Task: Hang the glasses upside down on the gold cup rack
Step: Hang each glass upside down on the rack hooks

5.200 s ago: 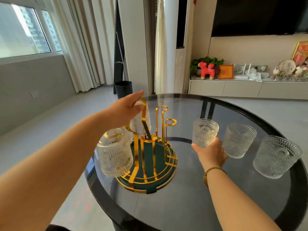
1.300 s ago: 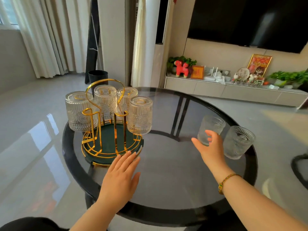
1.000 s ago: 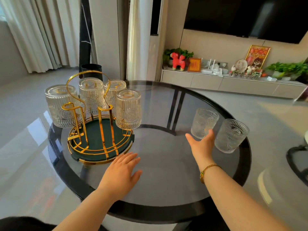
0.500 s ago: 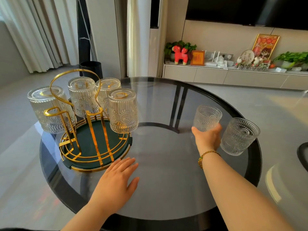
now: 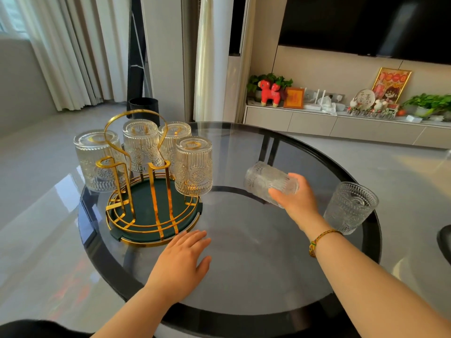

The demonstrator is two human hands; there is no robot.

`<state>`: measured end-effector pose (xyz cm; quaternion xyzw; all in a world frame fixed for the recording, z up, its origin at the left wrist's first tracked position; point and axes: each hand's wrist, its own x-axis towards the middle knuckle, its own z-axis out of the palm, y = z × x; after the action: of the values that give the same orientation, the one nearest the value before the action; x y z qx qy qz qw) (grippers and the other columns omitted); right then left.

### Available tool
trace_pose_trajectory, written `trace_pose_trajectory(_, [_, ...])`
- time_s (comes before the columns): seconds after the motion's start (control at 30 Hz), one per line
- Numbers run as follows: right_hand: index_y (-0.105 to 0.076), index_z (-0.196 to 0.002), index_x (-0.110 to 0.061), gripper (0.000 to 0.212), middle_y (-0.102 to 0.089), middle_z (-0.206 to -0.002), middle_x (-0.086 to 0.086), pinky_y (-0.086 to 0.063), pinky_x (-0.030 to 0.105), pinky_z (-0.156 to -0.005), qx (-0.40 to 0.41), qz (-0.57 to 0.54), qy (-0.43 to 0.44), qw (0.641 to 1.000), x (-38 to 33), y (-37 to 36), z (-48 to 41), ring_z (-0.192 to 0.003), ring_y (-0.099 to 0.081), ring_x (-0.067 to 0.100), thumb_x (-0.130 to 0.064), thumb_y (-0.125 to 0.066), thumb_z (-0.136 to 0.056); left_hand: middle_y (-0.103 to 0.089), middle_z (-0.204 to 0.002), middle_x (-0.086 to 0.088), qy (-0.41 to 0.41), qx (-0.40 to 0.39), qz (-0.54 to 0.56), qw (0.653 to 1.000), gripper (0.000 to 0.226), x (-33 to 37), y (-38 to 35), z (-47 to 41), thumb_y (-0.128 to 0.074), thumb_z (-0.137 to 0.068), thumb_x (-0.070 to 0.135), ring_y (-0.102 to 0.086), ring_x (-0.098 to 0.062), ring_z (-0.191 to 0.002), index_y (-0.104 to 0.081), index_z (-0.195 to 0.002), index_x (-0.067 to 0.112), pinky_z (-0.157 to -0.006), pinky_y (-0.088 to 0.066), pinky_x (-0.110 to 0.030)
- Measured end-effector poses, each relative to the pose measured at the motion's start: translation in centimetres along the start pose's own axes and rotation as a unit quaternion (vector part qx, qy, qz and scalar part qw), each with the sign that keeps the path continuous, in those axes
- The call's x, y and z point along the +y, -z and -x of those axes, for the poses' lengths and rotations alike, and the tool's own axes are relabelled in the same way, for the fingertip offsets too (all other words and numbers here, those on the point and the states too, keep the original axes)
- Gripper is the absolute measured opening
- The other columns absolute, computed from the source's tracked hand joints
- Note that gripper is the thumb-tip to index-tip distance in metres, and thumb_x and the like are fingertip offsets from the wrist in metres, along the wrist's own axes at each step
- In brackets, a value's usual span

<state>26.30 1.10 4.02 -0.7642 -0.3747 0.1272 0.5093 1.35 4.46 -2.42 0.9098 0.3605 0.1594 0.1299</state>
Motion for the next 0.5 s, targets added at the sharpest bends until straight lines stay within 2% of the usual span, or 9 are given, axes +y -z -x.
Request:
trace_pose_trajectory(0.23, [-0.040,-0.121,-0.012,0.063,-0.048,-0.125,0.010,-0.037,0.028,-0.082,-0.073,0.046,0.046,0.995,-5.0,1.2,0.2,-0.100,-0.043,0.015,-0.023,-0.072,-0.068,-0.027,-0.149,0.008,-0.011,-0.001,-0.004,1.000,0.043,0.2,0.5,0.4,-0.035,-0.093,0.038,-0.017,-0.007,-0.138,-0.029,-0.134,0.029,-0.113,-0.003,-0.026])
trace_pose_trajectory(0.3, [-0.040,-0.123,-0.014,0.065,-0.048,-0.122,0.006,-0.036,0.028,-0.081,-0.110,0.088,0.070,0.987,-7.1,1.9,0.0,-0.100,-0.043,0.014,-0.026,-0.072,-0.068,-0.035,-0.145,0.007,-0.015,0.013,0.005,1.000,0.040,0.3,0.9,0.8,-0.041,-0.092,0.035,-0.023,-0.009,-0.136,-0.037,-0.130,0.028,-0.114,-0.008,-0.027])
trace_pose_trajectory(0.33, [-0.040,-0.123,-0.015,0.065,-0.047,-0.119,0.003,-0.035,0.028,-0.080,-0.130,0.110,0.084,0.982,-8.3,2.2,-0.1,-0.100,-0.042,0.013,-0.028,-0.072,-0.068,-0.044,-0.139,0.006,-0.021,0.030,0.008,0.999,0.037,0.4,1.3,1.2,-0.049,-0.089,0.031,-0.032,-0.011,-0.133,-0.045,-0.126,0.027,-0.113,-0.016,-0.030])
trace_pose_trajectory(0.37, [-0.040,-0.124,-0.016,0.065,-0.045,-0.116,0.000,-0.034,0.027,-0.079,-0.146,0.130,0.098,0.976,-9.4,2.5,-0.1,-0.100,-0.041,0.013,-0.029,-0.071,-0.068,-0.056,-0.128,0.005,-0.025,0.046,0.001,0.999,0.035,0.3,1.9,1.6,-0.061,-0.082,0.027,-0.045,-0.013,-0.124,-0.054,-0.117,0.026,-0.108,-0.029,-0.034])
trace_pose_trajectory(0.43, [-0.041,-0.123,-0.017,0.064,-0.043,-0.110,-0.003,-0.033,0.027,-0.079,-0.168,0.156,0.128,0.965,-11.9,3.0,0.0,-0.100,-0.041,0.012,-0.029,-0.071,-0.068,-0.072,-0.100,0.005,-0.035,0.096,-0.020,0.995,0.038,-0.2,2.9,2.5,-0.082,-0.060,0.021,-0.066,-0.016,-0.098,-0.067,-0.094,0.025,-0.085,-0.051,-0.038])
trace_pose_trajectory(0.5, [-0.041,-0.124,-0.017,0.064,-0.043,-0.110,-0.002,-0.034,0.027,-0.082,-0.187,0.163,0.157,0.956,-14.2,3.3,0.2,-0.101,-0.042,0.013,-0.028,-0.071,-0.068,-0.074,-0.089,0.003,-0.022,0.139,-0.021,0.990,0.040,-1.3,3.4,3.4,-0.086,-0.051,0.015,-0.069,-0.019,-0.086,-0.069,-0.086,0.021,-0.072,-0.055,-0.043])
